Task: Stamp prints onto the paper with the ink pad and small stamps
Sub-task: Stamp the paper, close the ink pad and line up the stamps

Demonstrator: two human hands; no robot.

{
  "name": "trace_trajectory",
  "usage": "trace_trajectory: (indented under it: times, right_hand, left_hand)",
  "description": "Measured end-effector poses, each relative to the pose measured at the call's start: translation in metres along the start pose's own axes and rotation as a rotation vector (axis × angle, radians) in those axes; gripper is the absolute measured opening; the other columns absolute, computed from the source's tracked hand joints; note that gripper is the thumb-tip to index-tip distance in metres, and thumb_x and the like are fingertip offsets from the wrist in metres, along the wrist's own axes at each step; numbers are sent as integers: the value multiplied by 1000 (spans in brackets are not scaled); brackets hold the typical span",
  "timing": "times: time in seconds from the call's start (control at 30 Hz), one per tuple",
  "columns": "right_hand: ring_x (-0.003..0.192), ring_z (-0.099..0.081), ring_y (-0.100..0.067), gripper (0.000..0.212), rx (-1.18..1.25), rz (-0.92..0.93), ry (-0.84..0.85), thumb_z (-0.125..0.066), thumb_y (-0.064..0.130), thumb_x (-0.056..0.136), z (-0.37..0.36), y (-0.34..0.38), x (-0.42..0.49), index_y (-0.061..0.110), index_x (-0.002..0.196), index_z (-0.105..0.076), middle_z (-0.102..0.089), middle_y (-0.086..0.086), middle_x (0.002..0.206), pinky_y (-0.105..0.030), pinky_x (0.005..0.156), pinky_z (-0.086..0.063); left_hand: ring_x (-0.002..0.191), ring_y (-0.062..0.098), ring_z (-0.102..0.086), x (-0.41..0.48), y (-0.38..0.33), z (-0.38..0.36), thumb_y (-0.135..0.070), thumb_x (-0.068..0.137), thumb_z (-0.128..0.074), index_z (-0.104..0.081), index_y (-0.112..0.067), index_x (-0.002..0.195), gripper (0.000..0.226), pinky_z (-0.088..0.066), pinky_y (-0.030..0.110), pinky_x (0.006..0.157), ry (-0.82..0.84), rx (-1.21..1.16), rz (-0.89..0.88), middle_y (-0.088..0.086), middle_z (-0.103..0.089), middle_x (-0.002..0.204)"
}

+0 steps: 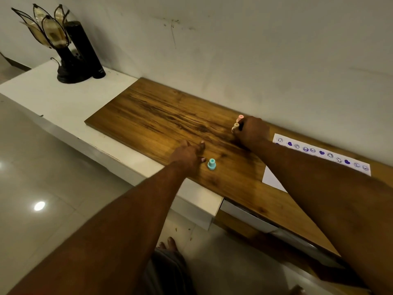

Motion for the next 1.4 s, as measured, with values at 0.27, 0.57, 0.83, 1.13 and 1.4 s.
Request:
trace_trajectory:
  times: [0.27,0.57,0.83,1.13,1.4]
  right_hand:
    - [94,-67,-27,28,61,-5,10,-61,46,91,-1,-4,-1,22,101,-73,-74,-4,97,-46,92,-53]
    - [81,-64,0,50,483,309,40,-69,66,82,18,8,-80,31,118,-70,-68,21,99,-12,65,-47]
    - [89,-61,-3,41,269,534,167,-63,62,88,-13,40,-112,33,116,-68,-69,15,107,-29,81,-54]
    - [87,-68,-21,32,85,75,5,-66,50,90,0,20,-51,23,106,-74,-74,0,93,-41,88,-51]
    - [94,-67,-21,48,164,-73,45,-72,64,79,2,-2,-42,25,108,-74,-74,1,100,-42,88,-53]
  left_hand:
    - [121,31,-52,-3,0,-1,-54,103,-54,-30,-49,159,61,-45,39,102,-29,45,-3,10,-33,142]
    - [122,28,-50,-3,2,-2,-55,103,-52,-31,-48,159,60,-43,35,98,-31,-24,-18,7,-35,141]
    - [122,31,-52,-13,-5,6,-51,103,-56,-30,-46,159,62,-51,43,101,-32,25,-18,12,-33,145]
    - [124,27,-49,-14,-6,7,-51,103,-55,-27,-44,162,65,-47,40,104,-35,10,-42,10,-35,143]
    - [124,27,-48,-12,-5,5,-50,103,-56,-27,-46,161,65,-46,38,100,-35,2,-46,9,-33,144]
Point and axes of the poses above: each hand's wrist, its own x-axis towards the middle knuckle, its own z-axis out of the back of the hand, y = z × x, the point moved 5 cm from there along x, towards the middle knuckle
